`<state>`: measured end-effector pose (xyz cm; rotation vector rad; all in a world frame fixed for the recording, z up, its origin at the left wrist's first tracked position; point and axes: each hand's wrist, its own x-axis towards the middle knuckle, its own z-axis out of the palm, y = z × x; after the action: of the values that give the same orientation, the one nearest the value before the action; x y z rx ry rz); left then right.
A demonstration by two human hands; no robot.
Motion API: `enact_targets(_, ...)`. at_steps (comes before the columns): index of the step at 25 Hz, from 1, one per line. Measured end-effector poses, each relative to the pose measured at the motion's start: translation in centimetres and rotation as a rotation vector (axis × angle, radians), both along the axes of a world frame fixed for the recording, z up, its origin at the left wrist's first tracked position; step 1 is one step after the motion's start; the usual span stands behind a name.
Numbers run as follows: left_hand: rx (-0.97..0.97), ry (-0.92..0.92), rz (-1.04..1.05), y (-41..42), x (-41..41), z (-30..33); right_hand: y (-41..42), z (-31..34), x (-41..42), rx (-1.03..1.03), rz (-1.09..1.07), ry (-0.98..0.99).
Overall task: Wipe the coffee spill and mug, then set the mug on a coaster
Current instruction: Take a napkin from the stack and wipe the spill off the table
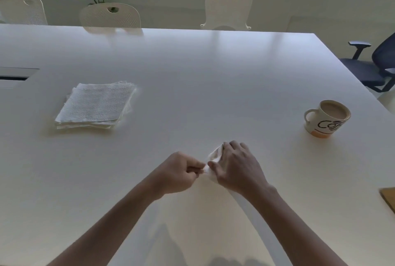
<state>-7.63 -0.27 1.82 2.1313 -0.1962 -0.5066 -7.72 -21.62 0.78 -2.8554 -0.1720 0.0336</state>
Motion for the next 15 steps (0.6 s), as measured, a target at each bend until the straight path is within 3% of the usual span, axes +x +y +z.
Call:
enact_targets(4, -0.148, 0.032, 0.226, 2.1, -0.9, 0.4, 0.9, -0.9, -0.9, 0.056, 0.034, -0.069)
enact_targets(9, -0.216, -0.054, 0.363, 3.6, -2.1, 1.1, -1.9, -2.5, -2.0, 0.127, 0.088, -0.203)
enact_targets(13, -0.239, -0.104, 0.39, 4.3, -3.1, 1.3, -5.9, -1.6, 4.6, 0.067, -0.097, -0.222)
enact_targets(15, -0.254, -0.139, 0.39, 4.2, -3.2, 1.5, -3.2, -1.3, 6.7, 0.144, -0.029, -0.174)
